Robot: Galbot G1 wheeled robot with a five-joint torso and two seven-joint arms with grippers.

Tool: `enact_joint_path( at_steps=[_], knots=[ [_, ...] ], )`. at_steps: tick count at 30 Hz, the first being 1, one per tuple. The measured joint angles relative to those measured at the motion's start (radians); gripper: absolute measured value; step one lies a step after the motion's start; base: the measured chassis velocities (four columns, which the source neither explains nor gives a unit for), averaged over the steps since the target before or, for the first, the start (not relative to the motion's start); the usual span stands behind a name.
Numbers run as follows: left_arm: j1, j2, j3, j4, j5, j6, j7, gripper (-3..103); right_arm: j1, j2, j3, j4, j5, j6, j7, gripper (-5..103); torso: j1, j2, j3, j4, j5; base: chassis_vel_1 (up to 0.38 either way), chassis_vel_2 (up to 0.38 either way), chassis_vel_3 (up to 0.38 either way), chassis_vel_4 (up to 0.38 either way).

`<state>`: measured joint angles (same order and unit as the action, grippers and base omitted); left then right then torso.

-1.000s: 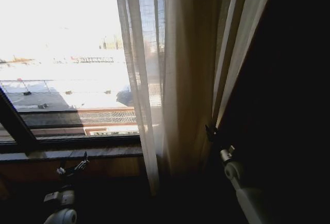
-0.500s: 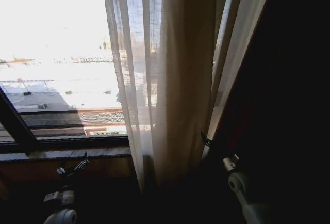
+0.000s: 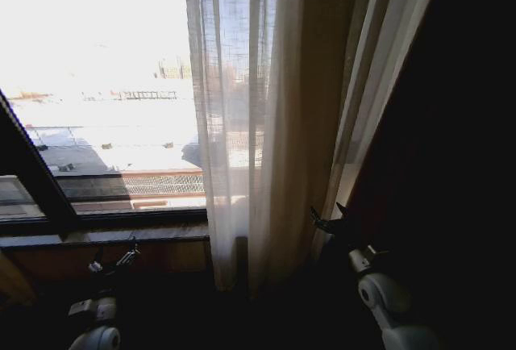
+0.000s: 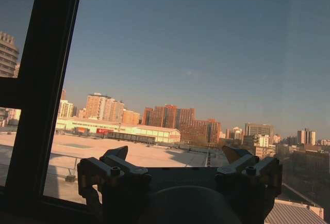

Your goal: Open the curtains by pulling them apart, changing their state from closed to fully open.

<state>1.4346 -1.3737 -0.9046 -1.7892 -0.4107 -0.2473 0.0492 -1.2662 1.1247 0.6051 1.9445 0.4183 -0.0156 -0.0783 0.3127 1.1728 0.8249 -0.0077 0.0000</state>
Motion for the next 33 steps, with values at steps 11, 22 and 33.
enact_joint_path(
  at_steps=[11, 22, 33],
  knots=[
    [0.0, 0.0, 0.0, 0.0, 0.0, 0.0, 0.0, 100, 0.008, 0.0, 0.001, -0.009, 0.001, 0.005, -0.021, 100, 0.001, 0.0, 0.0, 0.0001, -0.0005, 0.32, 0.346, -0.329, -0.358],
    [0.0, 0.0, -0.001, 0.0, 0.0, 0.0, -0.001, 100, 0.018, 0.006, -0.013, -0.013, 0.011, 0.054, -0.068, 100, 0.0, 0.0, 0.0, 0.0003, -0.0008, 0.275, 0.274, -0.279, -0.25],
    [0.0, 0.0, 0.001, 0.0, 0.0, 0.0, 0.0, 100, 0.009, 0.012, 0.006, -0.036, 0.018, 0.085, -0.209, 100, 0.0, 0.0, 0.0, -0.0003, 0.0005, -0.038, -0.002, 0.042, 0.002]
  ],
)
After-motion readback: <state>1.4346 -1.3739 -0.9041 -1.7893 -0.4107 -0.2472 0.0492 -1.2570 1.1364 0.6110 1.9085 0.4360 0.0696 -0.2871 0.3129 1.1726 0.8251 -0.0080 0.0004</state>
